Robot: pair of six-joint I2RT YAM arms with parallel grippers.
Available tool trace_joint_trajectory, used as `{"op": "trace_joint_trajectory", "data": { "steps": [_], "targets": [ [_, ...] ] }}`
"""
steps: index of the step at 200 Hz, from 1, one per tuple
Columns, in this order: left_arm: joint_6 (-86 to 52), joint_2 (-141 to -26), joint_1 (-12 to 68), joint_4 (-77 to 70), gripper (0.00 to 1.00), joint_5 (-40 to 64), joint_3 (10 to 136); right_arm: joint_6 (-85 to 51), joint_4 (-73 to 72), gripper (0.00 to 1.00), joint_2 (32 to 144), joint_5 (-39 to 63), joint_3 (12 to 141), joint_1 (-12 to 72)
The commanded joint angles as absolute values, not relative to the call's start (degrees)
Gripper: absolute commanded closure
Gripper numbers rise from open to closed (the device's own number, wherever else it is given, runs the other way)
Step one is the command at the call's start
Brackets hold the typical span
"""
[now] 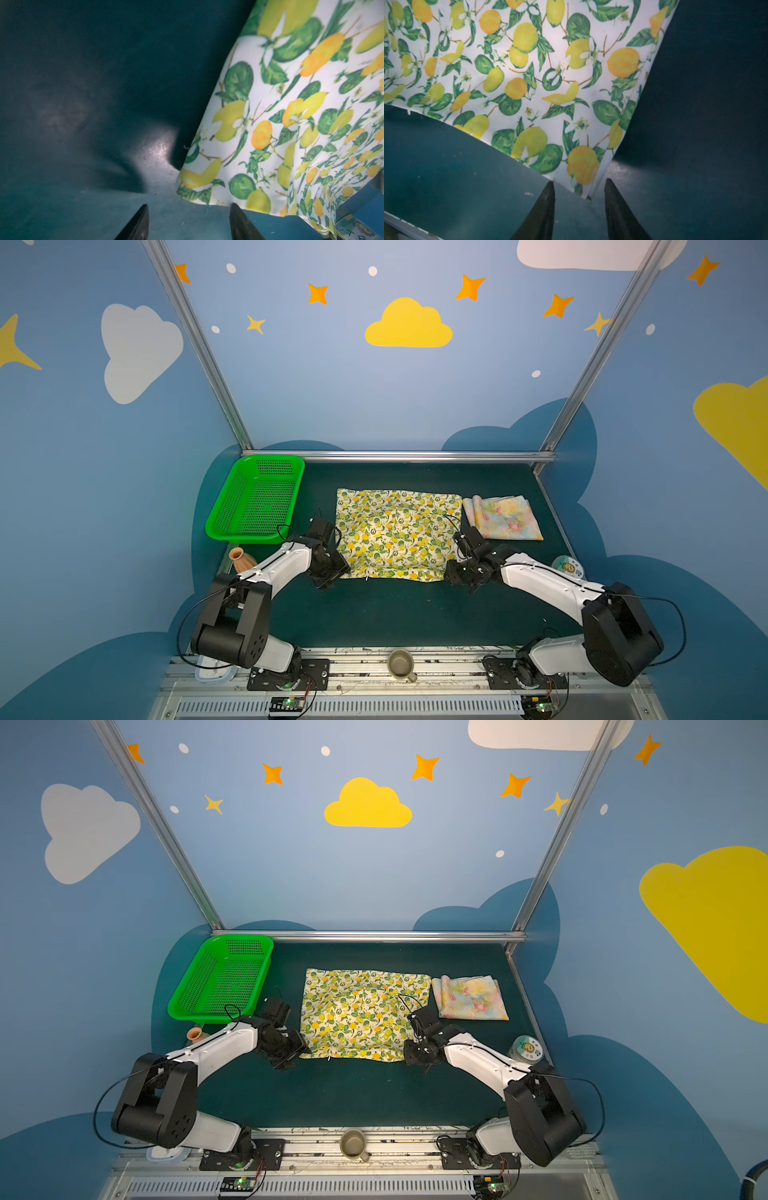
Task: Fold and stack skirts
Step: Smooth out the skirt at the center of the table.
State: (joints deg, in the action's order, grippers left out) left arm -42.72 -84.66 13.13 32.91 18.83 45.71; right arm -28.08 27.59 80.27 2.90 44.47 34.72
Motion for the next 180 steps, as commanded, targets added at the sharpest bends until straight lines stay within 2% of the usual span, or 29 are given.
{"op": "trace_joint_trajectory", "data": {
  "steps": [1,88,136,148,161,180],
  "targets": [
    [-44.41,-85.77,12.49,29.96,0.41,18.85,45.47,-27.86,27.32,0.62,81.42,0.77,45.13,35.16],
    [-45.13,-88.15,11.78,28.86,0.54,16.68,47.32,-28.04,28.25,0.69,81.59,-3.76,46.86,35.99],
    [-46.84,-89.0,11.64,26.28,0.6,15.87,47.62,-28.13,26.6,0.68,82.1,-5.98,46.68,36.65],
    [-47.01,-89.65,11.6,25.71,0.63,15.88,48.17,-28.2,26.03,0.77,82.97,-6.9,46.91,36.82],
    [-47.07,-90.62,11.6,25.4,0.67,15.74,48.97,-28.45,26.25,1.0,83.65,-7.97,47.43,37.08],
    [-46.87,-91.61,11.54,25.31,0.81,15.85,50.07,-28.83,27.7,1.0,82.82,-9.32,47.81,37.84]
  ]
}}
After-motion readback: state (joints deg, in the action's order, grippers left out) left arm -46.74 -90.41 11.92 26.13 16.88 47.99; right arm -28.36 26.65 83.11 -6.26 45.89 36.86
